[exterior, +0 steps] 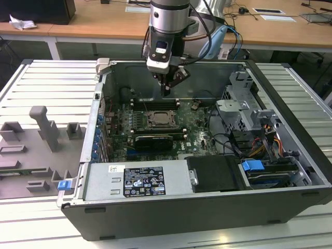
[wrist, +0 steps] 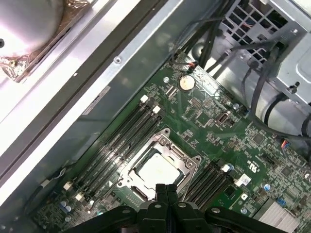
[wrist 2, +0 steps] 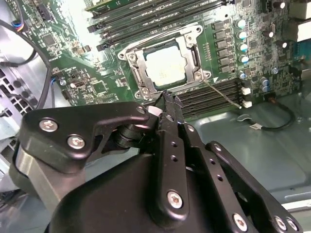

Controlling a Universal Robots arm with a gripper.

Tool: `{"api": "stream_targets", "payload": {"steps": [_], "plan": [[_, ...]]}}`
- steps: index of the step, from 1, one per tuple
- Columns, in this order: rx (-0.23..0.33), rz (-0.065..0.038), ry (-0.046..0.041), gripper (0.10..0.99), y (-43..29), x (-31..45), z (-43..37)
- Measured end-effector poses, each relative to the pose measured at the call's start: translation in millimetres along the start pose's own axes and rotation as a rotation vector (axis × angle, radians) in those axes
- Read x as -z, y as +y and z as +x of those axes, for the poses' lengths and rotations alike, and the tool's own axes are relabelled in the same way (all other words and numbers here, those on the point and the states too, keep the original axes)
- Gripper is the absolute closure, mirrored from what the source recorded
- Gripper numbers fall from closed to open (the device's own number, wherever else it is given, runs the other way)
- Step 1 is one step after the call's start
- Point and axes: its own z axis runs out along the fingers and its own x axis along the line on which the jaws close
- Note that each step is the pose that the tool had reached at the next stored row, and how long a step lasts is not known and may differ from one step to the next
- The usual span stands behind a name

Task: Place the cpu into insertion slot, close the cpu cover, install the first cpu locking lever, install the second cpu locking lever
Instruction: 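Install the first cpu locking lever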

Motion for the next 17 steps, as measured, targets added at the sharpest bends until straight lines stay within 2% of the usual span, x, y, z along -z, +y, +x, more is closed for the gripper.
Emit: {"api": "stream_targets", "payload": {"steps": [3,8,17], "plan": [[0.028,0.000,0.0009,0.980,0.0,0.0,0.0],[0.105,0.000,0.0036,0.980,0.0,0.0,0.0],[0.166,-0.001,0.0059,0.980,0.0,0.0,0.0]]}}
